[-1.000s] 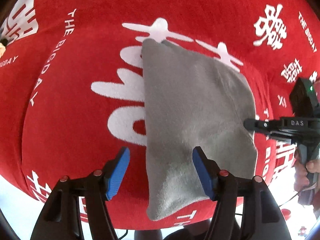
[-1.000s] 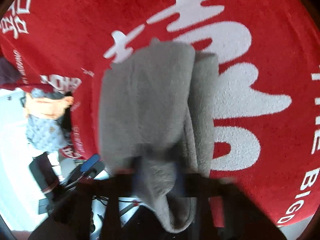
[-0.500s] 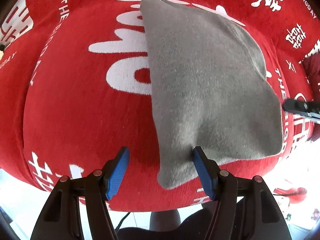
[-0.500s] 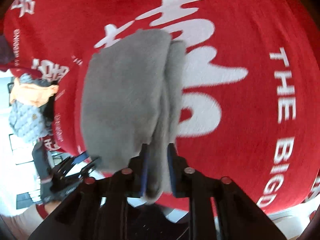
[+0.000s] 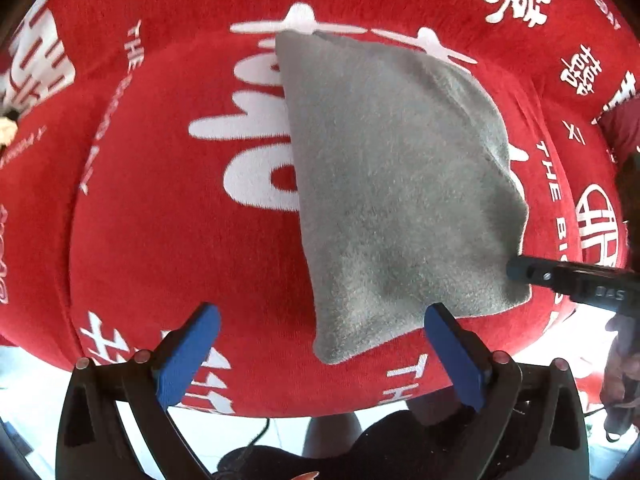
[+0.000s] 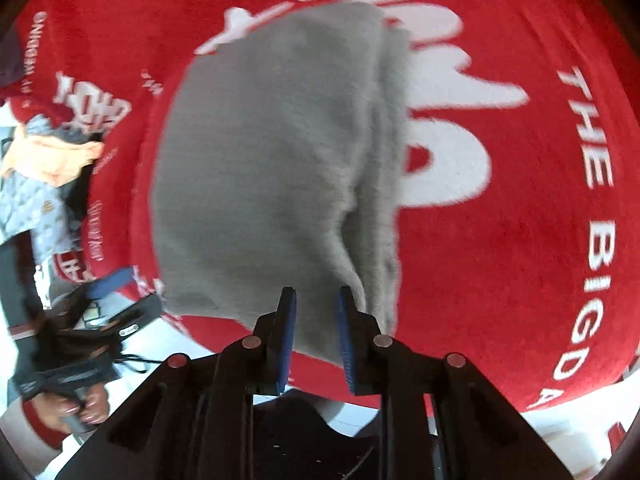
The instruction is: Fold small clothes
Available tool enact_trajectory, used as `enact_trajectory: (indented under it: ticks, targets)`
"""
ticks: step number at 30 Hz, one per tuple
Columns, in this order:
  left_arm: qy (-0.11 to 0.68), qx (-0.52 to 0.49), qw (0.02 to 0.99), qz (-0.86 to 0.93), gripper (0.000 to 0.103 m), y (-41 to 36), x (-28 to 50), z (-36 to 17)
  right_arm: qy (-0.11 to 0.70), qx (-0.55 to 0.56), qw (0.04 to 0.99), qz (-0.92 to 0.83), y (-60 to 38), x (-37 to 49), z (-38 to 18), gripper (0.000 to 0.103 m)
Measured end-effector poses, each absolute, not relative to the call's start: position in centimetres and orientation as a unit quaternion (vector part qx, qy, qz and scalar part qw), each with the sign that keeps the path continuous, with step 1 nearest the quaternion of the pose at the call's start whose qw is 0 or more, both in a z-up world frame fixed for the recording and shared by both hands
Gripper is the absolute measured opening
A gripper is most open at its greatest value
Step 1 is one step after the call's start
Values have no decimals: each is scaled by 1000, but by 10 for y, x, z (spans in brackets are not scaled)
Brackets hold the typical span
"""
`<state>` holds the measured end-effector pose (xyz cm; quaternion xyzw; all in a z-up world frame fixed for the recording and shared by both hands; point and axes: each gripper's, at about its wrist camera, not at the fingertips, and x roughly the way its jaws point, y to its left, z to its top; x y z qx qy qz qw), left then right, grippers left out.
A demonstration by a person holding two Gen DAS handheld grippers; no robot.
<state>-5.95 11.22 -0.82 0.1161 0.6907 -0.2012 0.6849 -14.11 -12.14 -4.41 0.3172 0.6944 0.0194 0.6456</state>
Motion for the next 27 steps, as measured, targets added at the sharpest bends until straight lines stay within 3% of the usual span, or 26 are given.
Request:
enact_trajectory:
  ticks: [11,12,13,15,18,21,27]
  targets:
    - [673,129,703,-189,102,112,-60,15,712,289,640,0,-106,-141,-33,23]
    - [670,131,706,-189,102,111,-60,20,713,284,642,-4,-106,-140,-28,31]
    - [667,132,709,-189,102,111,-61,23,713,278,643,-9,-106,-140,-22,48]
    - [660,138,715,-185,102,108,-61,32,711,276,647,-16,-107,-140,-9,65]
    - [655,148,717,-184,102,105,-62,45,705,278,652,-24,-110,-139,9,66]
    - [656,132,718,-192,102,106,-61,58,698,270,662,-41,-112,-137,30,78]
    - [655,142,723,-166,102,108,-57,78,666,250,699,-73,-112,-128,73,88]
